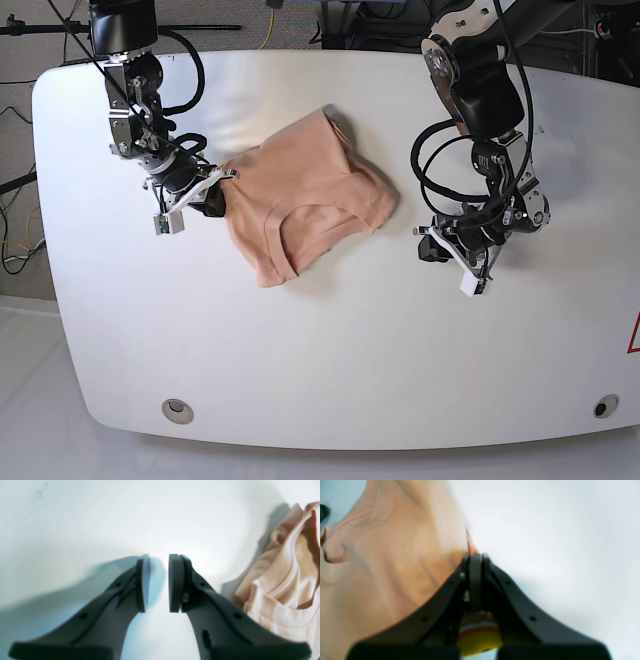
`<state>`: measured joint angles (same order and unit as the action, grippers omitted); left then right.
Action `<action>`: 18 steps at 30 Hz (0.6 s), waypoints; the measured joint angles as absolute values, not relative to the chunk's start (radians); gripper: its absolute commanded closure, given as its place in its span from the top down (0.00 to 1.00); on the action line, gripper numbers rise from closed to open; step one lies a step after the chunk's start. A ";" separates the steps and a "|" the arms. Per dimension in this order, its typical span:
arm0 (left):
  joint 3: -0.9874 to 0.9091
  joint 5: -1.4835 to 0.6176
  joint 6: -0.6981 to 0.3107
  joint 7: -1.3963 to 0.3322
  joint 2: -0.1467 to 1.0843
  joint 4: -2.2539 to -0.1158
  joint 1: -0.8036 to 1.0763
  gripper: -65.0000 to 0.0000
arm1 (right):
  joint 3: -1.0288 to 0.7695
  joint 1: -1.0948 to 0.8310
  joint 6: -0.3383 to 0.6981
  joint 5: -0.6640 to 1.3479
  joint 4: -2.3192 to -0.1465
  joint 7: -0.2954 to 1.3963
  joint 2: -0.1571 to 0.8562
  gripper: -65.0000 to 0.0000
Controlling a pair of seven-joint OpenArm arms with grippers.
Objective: Fold the T-shirt properly
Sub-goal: 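Release the shirt with both grippers and lift them away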
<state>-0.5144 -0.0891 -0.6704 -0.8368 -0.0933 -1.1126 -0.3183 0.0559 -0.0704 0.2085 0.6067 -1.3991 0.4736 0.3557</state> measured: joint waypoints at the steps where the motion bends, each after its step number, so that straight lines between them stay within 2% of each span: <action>1: -0.514 -0.089 -0.670 -0.837 -0.094 -1.113 -0.318 0.19 | 0.051 -0.075 0.205 0.606 -1.409 0.481 0.354 0.01; 6: -0.509 -0.089 -0.675 -0.884 -0.076 -1.147 -0.312 0.19 | 0.032 -0.071 0.180 0.579 -1.461 0.545 0.352 0.01; 14: -0.513 -0.068 -0.665 -0.902 -0.053 -1.349 -0.257 0.19 | -0.010 -0.004 0.154 0.574 -1.562 0.612 0.355 0.02; 18: -0.458 -0.070 -0.668 -0.904 -0.052 -1.446 -0.227 0.19 | -0.017 0.046 0.128 0.577 -1.629 0.661 0.355 0.02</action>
<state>-0.4576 -0.0700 -0.6678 -0.9035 -0.0525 -1.4456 -0.2268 -0.0166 0.0460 0.1284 0.5766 -1.6287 0.6605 0.3553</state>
